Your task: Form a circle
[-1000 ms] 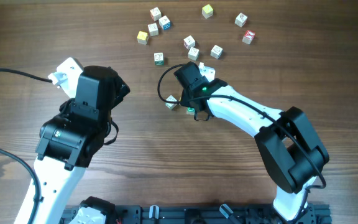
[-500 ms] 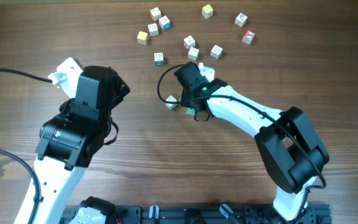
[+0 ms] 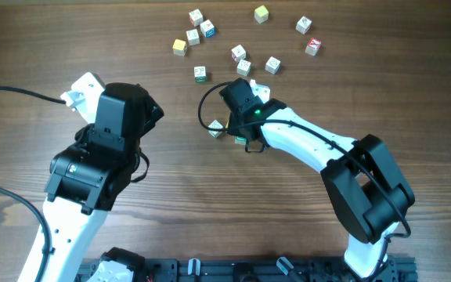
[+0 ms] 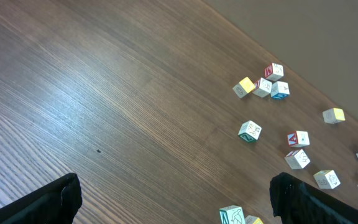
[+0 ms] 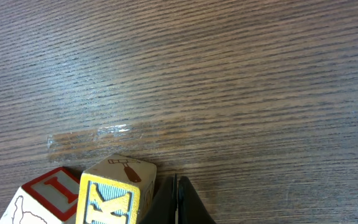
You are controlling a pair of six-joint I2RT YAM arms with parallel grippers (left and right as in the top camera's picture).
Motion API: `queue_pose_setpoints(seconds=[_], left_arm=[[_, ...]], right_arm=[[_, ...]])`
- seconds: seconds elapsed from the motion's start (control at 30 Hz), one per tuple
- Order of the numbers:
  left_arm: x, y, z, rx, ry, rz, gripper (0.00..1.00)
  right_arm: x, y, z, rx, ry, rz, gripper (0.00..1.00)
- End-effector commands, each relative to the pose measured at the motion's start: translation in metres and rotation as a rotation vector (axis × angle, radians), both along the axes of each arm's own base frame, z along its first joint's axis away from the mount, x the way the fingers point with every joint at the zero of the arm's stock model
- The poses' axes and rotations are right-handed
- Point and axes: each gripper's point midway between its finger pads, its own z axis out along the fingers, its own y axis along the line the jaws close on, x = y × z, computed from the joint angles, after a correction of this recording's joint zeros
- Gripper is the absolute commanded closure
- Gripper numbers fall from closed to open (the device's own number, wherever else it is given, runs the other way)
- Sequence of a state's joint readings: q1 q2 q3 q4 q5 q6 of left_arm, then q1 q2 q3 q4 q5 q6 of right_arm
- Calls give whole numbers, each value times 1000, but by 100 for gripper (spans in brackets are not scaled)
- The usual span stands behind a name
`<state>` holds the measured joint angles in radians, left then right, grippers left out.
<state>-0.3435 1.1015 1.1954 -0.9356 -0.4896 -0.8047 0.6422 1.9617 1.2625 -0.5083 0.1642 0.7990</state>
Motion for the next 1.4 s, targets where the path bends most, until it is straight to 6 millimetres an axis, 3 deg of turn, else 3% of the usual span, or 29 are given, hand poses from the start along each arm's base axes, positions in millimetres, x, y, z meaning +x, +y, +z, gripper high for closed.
queue_pose_setpoints(seconds=[0.0,0.73,1.37], left_arm=[[2,5,5,19,-12,10,0],[2,5,5,19,-12,10,0],[2,5,4,20,-9,10,0]], right_arm=[[-1,0,5,9,-3,15,96],[-2,3,18,32,-16,25,96],[-9,13,17,44,0,71,95]])
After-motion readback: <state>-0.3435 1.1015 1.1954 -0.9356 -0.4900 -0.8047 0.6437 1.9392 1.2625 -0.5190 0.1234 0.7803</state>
